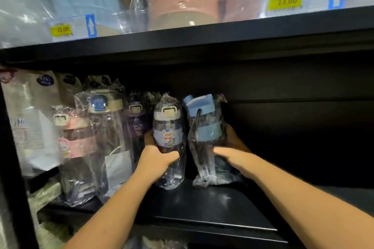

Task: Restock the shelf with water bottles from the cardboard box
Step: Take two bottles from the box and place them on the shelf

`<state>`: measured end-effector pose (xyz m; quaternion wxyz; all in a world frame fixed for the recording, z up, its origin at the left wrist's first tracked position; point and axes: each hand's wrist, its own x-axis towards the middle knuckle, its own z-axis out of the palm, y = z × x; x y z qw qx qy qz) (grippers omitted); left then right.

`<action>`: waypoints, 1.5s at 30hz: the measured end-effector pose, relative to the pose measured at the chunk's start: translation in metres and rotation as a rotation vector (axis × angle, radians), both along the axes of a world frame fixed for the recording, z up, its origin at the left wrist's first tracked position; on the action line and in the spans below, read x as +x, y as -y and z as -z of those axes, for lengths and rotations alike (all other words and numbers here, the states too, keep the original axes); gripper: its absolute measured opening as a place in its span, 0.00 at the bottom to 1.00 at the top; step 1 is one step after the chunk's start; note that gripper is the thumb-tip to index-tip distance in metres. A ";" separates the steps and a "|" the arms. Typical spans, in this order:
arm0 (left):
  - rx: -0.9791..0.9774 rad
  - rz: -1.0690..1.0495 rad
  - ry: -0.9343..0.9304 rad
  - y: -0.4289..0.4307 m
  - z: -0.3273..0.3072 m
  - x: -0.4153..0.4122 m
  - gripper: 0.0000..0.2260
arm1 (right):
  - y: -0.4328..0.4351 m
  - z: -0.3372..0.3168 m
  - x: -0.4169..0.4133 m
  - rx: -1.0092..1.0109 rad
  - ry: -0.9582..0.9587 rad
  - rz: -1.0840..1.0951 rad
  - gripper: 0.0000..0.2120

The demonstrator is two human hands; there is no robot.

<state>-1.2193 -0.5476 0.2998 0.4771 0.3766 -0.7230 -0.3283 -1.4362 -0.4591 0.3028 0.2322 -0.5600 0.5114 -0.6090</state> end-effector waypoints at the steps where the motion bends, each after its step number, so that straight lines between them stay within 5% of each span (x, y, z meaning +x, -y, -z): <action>1: -0.001 0.000 -0.002 0.002 0.002 0.000 0.23 | 0.000 0.001 -0.002 -0.009 0.041 -0.003 0.46; 4: -0.030 -0.012 -0.014 0.005 0.008 -0.001 0.27 | -0.001 0.009 -0.004 0.002 0.138 -0.014 0.52; 7: -0.072 -0.036 -0.024 0.008 0.012 -0.002 0.27 | -0.001 0.006 0.004 -0.033 0.008 0.123 0.56; 14: -0.077 -0.077 -0.036 0.018 0.013 0.002 0.28 | 0.003 0.014 0.008 -0.044 -0.001 0.229 0.46; 19: -0.075 -0.087 -0.043 0.020 0.014 0.003 0.30 | 0.016 0.013 0.008 0.005 -0.074 0.350 0.51; 24: -0.066 -0.066 -0.067 0.014 0.012 0.005 0.30 | 0.011 0.016 0.012 -0.002 -0.052 0.283 0.39; 32: -0.065 -0.080 0.000 0.011 0.017 0.006 0.50 | 0.012 0.017 0.021 -0.046 -0.057 0.327 0.37; 37: -0.021 -0.112 0.006 0.016 0.019 0.008 0.45 | 0.003 0.022 0.017 0.076 -0.167 0.316 0.43; 45: -0.049 -0.137 0.100 0.012 0.024 0.004 0.39 | 0.004 0.024 0.028 0.248 -0.313 0.440 0.40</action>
